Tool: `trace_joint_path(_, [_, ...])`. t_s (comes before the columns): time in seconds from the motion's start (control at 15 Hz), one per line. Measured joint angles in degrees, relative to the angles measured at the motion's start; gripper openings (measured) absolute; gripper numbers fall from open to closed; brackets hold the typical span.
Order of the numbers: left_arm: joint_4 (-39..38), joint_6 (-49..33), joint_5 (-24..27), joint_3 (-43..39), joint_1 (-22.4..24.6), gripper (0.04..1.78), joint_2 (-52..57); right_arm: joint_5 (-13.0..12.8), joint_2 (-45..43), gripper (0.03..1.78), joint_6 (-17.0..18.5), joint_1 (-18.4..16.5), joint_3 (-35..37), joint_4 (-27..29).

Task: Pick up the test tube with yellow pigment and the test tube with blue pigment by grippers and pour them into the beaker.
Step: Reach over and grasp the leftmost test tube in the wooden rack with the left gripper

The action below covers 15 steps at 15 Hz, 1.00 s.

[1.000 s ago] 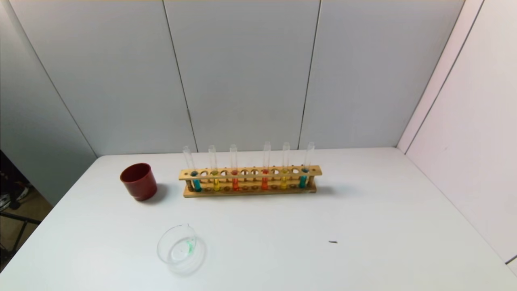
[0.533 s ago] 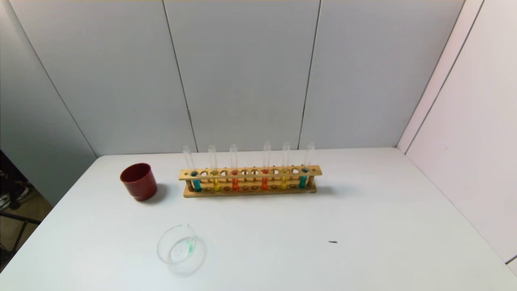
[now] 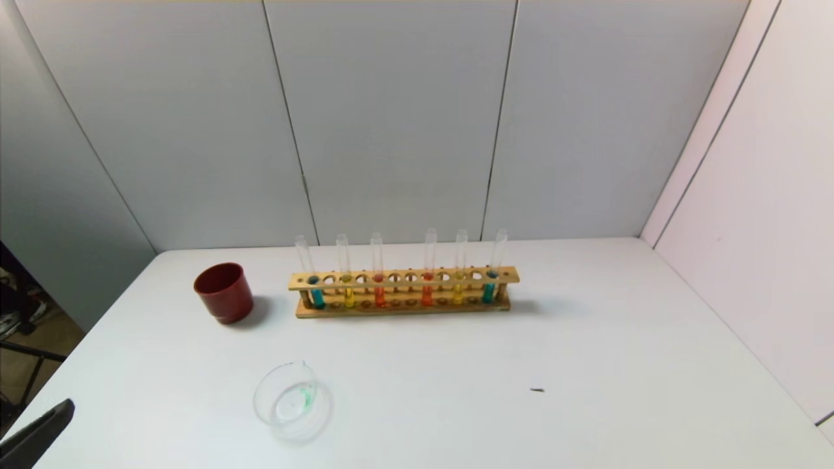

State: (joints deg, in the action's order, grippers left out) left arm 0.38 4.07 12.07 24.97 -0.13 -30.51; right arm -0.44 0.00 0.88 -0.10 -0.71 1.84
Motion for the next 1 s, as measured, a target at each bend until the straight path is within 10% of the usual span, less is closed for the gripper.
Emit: trace_joint_path(1.0, [-28.7,-5.2,-2.0,2.6,-6.1,1.75,-43.2,0.0,0.0,1.70,0.0,0.0,0.0,0.0])
